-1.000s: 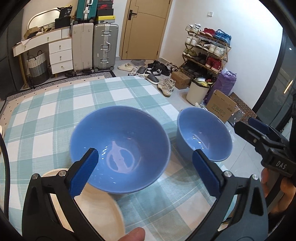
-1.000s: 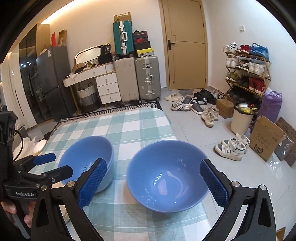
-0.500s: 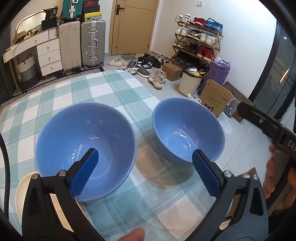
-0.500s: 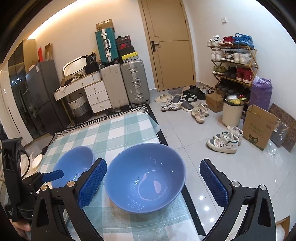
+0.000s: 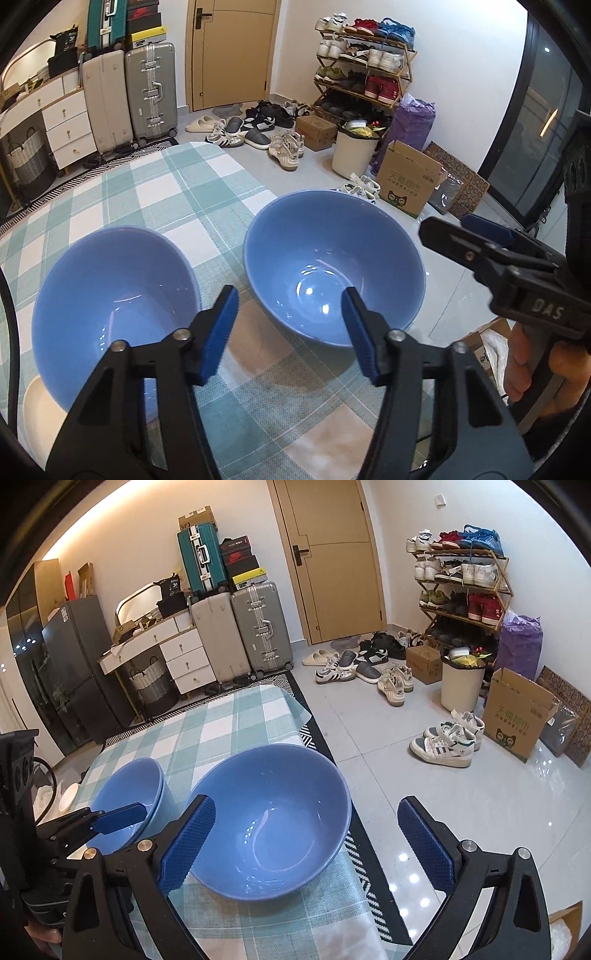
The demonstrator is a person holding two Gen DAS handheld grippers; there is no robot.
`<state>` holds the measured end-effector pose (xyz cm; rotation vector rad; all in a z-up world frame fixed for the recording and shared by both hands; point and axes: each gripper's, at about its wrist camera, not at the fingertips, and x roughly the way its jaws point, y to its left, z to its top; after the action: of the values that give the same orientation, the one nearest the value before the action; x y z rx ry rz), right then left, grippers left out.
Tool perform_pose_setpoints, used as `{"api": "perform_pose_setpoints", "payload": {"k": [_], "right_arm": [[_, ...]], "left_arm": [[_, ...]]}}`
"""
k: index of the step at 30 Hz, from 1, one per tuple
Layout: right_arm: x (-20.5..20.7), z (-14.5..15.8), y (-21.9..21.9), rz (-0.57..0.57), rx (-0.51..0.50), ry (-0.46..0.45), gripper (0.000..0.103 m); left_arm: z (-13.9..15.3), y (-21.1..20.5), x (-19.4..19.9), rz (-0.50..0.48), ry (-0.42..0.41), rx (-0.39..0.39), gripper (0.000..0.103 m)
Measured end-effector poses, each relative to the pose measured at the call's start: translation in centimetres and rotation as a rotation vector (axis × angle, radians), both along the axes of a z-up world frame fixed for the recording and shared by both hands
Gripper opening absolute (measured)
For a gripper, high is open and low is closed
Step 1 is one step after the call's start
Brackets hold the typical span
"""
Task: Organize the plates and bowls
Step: 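Move both tools toward the rim of another light-blue bowl, then close the left gripper on the bowl rim while the right gripper closes beside it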
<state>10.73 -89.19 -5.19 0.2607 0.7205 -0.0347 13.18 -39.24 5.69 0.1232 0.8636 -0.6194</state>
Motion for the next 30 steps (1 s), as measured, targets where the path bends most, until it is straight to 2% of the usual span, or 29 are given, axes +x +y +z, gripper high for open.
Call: {"api": "perform_pose_setpoints", "payload": {"k": [1,2,5,17,21,24,29,30], "right_arm": [[0.2,-0.3,-0.1,0.003,0.002,0.012,0.085],[0.4,-0.6,-0.2,0.001,0.003,0.022,0.083],[0.9,-1.3,-0.7,-0.004,0.011,0.045,0.079],[2.2,-4.2,-1.3,-0.009,0.028,0.116,0.07],[2.6,-5.0,-1.1,0.003,0.023,0.135,0.061],[2.9,-5.6,-1.0,0.004,0.022,0.149,0.055],[3.2,-6.1,-0.5,0.028,0.017,0.159,0.044],[3.2,-6.2,-0.4,0.031,0.014,0.16,0.039]], "left_arm": [[-0.1,-0.2,0.1,-0.004,0.007,-0.001,0.049],[-0.3,-0.3,0.3,-0.005,0.012,0.0,0.048],[-0.8,-0.9,0.8,-0.005,0.035,0.006,0.044],[-2.9,-1.5,2.6,0.036,0.058,0.059,0.044],[-3.7,-1.8,2.8,0.046,0.048,0.096,0.044],[-4.1,-1.7,3.1,0.046,0.062,0.089,0.044],[-4.7,-2.0,3.4,0.042,0.063,0.1,0.032],[-4.7,-2.1,3.4,0.045,0.061,0.105,0.031]]}}
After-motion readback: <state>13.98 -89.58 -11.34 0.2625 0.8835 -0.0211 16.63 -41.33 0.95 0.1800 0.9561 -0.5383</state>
